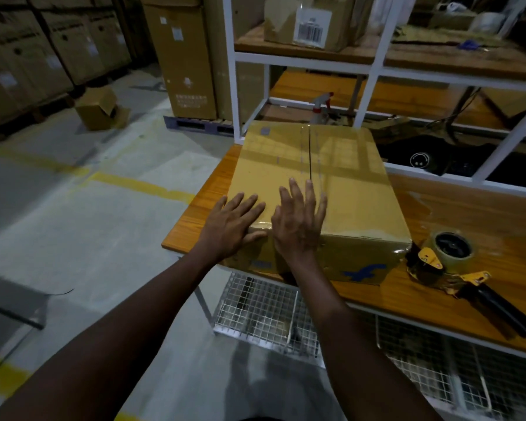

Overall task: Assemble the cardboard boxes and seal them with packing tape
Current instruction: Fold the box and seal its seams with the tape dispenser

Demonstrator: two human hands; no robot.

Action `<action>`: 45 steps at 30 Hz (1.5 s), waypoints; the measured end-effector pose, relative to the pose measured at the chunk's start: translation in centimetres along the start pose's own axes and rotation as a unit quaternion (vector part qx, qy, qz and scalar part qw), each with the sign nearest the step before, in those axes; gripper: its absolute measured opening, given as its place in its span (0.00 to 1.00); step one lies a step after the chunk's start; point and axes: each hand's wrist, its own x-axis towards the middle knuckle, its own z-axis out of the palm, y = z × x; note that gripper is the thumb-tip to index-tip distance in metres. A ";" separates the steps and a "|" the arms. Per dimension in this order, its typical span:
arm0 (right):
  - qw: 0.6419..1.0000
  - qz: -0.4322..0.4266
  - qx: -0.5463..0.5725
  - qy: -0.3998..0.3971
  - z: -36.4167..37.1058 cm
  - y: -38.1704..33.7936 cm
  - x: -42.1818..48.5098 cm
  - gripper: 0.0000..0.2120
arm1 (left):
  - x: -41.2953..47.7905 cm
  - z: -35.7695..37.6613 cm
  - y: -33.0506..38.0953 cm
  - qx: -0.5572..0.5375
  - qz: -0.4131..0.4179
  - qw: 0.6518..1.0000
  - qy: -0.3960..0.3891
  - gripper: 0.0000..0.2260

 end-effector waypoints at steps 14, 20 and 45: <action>0.968 0.184 0.114 0.124 -3.0 8.5 -1.5 0.18 | 3.6 -1.9 5.6 0.027 -0.077 0.995 -0.055 0.42; 0.993 0.071 0.062 0.065 -2.3 9.2 1.0 0.19 | 4.4 -0.4 7.0 0.047 -0.026 0.997 -0.063 0.36; 0.956 0.078 0.197 -0.201 -12.7 25.3 0.4 0.22 | 11.2 -1.2 22.6 0.001 -0.123 0.988 -0.089 0.28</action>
